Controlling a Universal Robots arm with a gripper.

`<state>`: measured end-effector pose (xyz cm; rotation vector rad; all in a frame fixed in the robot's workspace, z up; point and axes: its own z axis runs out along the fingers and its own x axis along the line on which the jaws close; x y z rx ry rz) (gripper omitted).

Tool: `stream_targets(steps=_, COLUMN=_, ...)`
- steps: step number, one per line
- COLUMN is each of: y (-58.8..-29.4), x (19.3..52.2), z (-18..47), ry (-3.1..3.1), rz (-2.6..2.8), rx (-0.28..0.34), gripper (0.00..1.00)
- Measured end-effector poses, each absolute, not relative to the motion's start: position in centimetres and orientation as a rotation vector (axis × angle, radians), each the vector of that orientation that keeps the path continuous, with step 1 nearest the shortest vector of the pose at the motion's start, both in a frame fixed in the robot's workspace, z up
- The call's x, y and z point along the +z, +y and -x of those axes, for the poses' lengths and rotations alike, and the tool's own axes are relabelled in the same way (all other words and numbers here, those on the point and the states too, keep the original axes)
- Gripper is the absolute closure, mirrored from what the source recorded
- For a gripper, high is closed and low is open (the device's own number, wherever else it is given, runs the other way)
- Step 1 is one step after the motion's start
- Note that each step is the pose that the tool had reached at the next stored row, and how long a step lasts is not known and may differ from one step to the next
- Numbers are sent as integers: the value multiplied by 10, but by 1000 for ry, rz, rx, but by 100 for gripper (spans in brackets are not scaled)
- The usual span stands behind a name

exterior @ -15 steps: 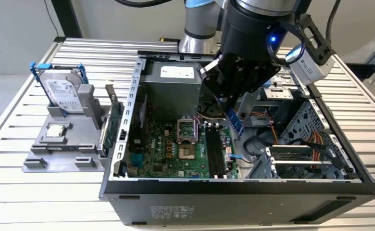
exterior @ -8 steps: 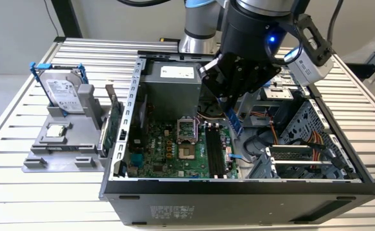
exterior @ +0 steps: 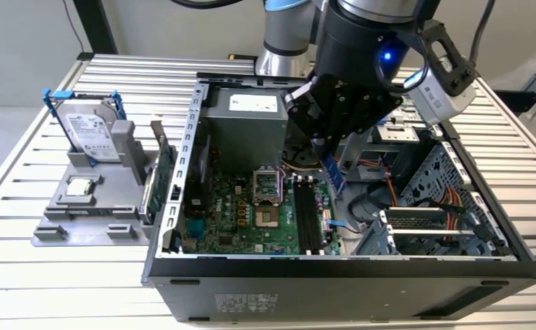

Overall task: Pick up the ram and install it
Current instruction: 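Insert the ram into the slot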

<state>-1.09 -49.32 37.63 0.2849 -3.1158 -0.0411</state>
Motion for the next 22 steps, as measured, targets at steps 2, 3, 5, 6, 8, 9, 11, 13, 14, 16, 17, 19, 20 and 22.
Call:
stream_targets(steps=2, y=-493, x=376, z=11, ry=-3117, rz=-270, rx=-41, gripper=100)
stream_targets(steps=3, y=-493, x=376, z=11, ry=-3118, rz=-262, rx=-41, gripper=100)
stream_targets(steps=5, y=-493, x=376, z=11, ry=-3119, rz=-247, rx=-41, gripper=100)
stream_targets(steps=6, y=-493, x=376, z=11, ry=-3120, rz=-239, rx=-41, gripper=100)
stream_targets(steps=8, y=-493, x=376, z=11, ry=-3121, rz=-224, rx=-41, gripper=100)
stream_targets(steps=9, y=-493, x=376, z=11, ry=-3122, rz=-220, rx=-42, gripper=100)
stream_targets(steps=11, y=-493, x=376, z=11, ry=-3122, rz=-219, rx=-41, gripper=100)
stream_targets(steps=13, y=-493, x=376, z=11, ry=-3122, rz=-219, rx=-42, gripper=100)
stream_targets(steps=14, y=-493, x=376, z=11, ry=-3122, rz=-219, rx=-42, gripper=100)
stream_targets(steps=16, y=-493, x=376, z=11, ry=-3122, rz=-219, rx=-42, gripper=100)
stream_targets(steps=17, y=-493, x=375, z=11, ry=-3122, rz=-219, rx=-42, gripper=100)
stream_targets(steps=19, y=-493, x=375, z=11, ry=-3122, rz=-219, rx=-42, gripper=100)
stream_targets(steps=20, y=-493, x=374, z=11, ry=-3122, rz=-219, rx=-42, gripper=100)
stream_targets(steps=22, y=-493, x=373, z=11, ry=-3122, rz=-219, rx=-41, gripper=100)
